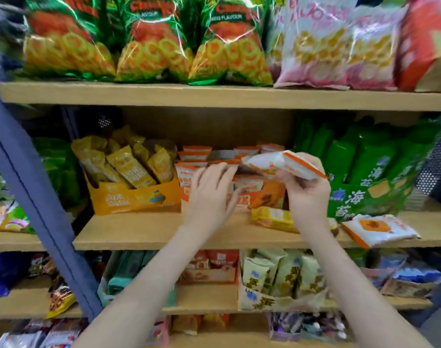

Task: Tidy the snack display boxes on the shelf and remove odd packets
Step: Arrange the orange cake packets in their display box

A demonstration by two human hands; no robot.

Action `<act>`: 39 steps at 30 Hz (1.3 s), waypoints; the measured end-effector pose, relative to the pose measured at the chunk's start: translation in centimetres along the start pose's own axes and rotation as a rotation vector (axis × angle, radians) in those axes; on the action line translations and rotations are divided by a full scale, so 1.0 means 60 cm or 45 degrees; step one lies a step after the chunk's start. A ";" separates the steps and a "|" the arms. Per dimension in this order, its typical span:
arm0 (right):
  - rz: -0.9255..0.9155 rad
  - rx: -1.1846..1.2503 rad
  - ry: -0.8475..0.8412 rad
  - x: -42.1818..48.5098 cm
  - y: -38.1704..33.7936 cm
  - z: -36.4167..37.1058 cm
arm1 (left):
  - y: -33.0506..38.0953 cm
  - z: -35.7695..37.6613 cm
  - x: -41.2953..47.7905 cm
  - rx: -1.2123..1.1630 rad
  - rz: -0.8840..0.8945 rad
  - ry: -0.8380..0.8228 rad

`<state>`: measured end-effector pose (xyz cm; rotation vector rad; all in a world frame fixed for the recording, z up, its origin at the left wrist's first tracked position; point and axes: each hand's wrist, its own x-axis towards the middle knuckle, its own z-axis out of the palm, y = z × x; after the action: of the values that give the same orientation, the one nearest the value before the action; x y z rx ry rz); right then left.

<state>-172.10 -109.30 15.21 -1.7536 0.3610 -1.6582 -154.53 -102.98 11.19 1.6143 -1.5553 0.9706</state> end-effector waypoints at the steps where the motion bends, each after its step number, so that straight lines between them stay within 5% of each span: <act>1: 0.005 0.021 -0.011 0.018 0.017 0.003 | -0.004 0.016 0.014 0.100 0.011 -0.025; 6: 0.166 -0.018 -0.220 0.069 0.082 0.018 | -0.026 0.051 0.049 0.347 0.144 -0.150; 14: 0.016 -0.687 -0.616 0.067 0.128 0.002 | -0.043 0.055 0.034 0.302 0.206 -0.201; 17: -0.102 -0.723 -0.561 0.065 0.115 0.005 | -0.044 0.054 0.034 0.278 0.221 -0.199; 22: -0.416 -1.307 -0.695 0.051 0.127 0.031 | -0.046 0.051 0.030 0.113 0.207 -0.137; 26: -0.401 -1.278 -0.691 0.039 0.152 0.027 | -0.047 0.030 0.045 -0.262 0.016 -0.033; 30: -0.440 -1.272 -0.684 0.034 0.157 0.022 | -0.043 0.024 0.087 -0.232 -0.083 -0.001; 32: -0.473 -1.273 -0.665 0.031 0.160 0.021 | -0.041 0.030 0.118 -0.188 -0.117 -0.153; 36: -0.538 -1.273 -0.607 0.018 0.162 0.019 | -0.030 0.040 0.155 -0.015 -0.115 -0.814; 39: -0.549 -1.296 -0.599 0.011 0.164 0.016 | -0.023 0.041 0.155 -0.040 -0.196 -0.925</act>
<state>-168.63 -116.55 9.45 -3.0755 0.7154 -1.3132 -152.98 -109.57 18.16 2.1642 -1.8385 0.2662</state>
